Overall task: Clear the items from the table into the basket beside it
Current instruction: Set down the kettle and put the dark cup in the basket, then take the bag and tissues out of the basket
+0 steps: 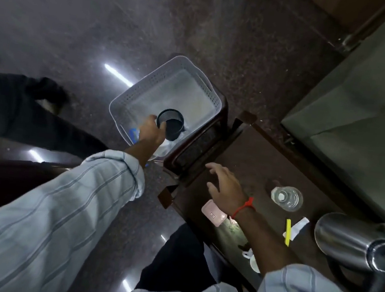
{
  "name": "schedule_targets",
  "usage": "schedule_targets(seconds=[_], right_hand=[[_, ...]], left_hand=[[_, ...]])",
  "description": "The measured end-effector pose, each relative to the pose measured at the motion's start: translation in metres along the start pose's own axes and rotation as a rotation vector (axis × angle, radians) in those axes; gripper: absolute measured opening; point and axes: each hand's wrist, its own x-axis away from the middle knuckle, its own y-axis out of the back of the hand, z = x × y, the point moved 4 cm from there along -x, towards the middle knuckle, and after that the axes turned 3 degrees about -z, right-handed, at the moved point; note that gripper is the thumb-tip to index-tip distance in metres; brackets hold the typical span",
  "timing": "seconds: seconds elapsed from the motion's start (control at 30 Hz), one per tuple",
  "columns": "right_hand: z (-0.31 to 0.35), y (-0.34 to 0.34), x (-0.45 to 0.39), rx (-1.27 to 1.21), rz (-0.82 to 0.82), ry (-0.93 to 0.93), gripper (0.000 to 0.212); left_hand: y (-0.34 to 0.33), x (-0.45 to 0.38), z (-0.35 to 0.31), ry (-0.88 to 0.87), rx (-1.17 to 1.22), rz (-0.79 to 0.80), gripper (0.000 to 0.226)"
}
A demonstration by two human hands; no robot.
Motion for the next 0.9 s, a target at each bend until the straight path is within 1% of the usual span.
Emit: schedule_targets(seconds=[0.07, 0.17, 0.23, 0.3, 0.37, 0.43, 0.47, 0.57, 0.63, 0.67, 0.7, 0.73, 0.8, 0.83, 0.87, 0.9], right_hand=[[0.006, 0.002, -0.008, -0.035, -0.016, 0.010, 0.049], [0.017, 0.009, -0.020, -0.123, -0.070, 0.037, 0.042], [0.023, 0.017, -0.029, -0.222, -0.141, 0.017, 0.034], [0.028, 0.026, -0.036, -0.338, -0.232, -0.061, 0.035], [0.029, 0.035, -0.042, -0.422, -0.274, -0.140, 0.051], [0.027, 0.043, -0.044, -0.424, -0.313, -0.166, 0.064], [0.024, 0.048, -0.042, -0.402, -0.348, -0.176, 0.062], [0.004, 0.064, -0.032, -0.309, -0.483, -0.175, 0.041], [-0.014, 0.070, -0.019, -0.285, -0.520, -0.198, 0.038], [-0.024, 0.072, -0.012, -0.292, -0.528, -0.214, 0.038], [-0.034, 0.074, -0.004, -0.307, -0.533, -0.225, 0.038], [-0.045, 0.074, 0.005, -0.326, -0.535, -0.236, 0.038], [-0.066, 0.073, 0.022, -0.383, -0.542, -0.266, 0.036], [-0.079, 0.072, 0.032, -0.413, -0.551, -0.297, 0.034], [-0.091, 0.071, 0.042, -0.432, -0.563, -0.331, 0.029], [-0.104, 0.070, 0.052, -0.440, -0.580, -0.363, 0.022]], left_hand=[[-0.003, -0.008, -0.002, -0.015, -0.004, -0.035, 0.037], [0.006, -0.001, -0.011, -0.109, 0.016, -0.149, 0.034], [0.016, 0.016, -0.025, -0.236, 0.038, -0.238, 0.034], [0.025, 0.041, -0.043, -0.390, 0.055, -0.284, 0.035], [0.024, 0.071, -0.060, -0.547, 0.059, -0.256, 0.038], [0.015, 0.104, -0.076, -0.675, 0.061, -0.179, 0.038], [0.009, 0.118, -0.082, -0.715, 0.063, -0.140, 0.037], [-0.007, 0.149, -0.097, -0.785, 0.072, -0.060, 0.040], [-0.018, 0.156, -0.099, -0.852, 0.040, 0.009, 0.040], [-0.021, 0.154, -0.096, -0.859, -0.003, 0.042, 0.041], [-0.023, 0.148, -0.091, -0.836, -0.042, 0.052, 0.043], [-0.021, 0.137, -0.083, -0.787, -0.056, 0.021, 0.046], [-0.009, 0.104, -0.057, -0.623, -0.098, -0.133, 0.047], [-0.004, 0.084, -0.041, -0.494, -0.184, -0.210, 0.048], [0.003, 0.065, -0.022, -0.314, -0.288, -0.251, 0.053], [0.009, 0.049, -0.003, -0.122, -0.367, -0.246, 0.062]])
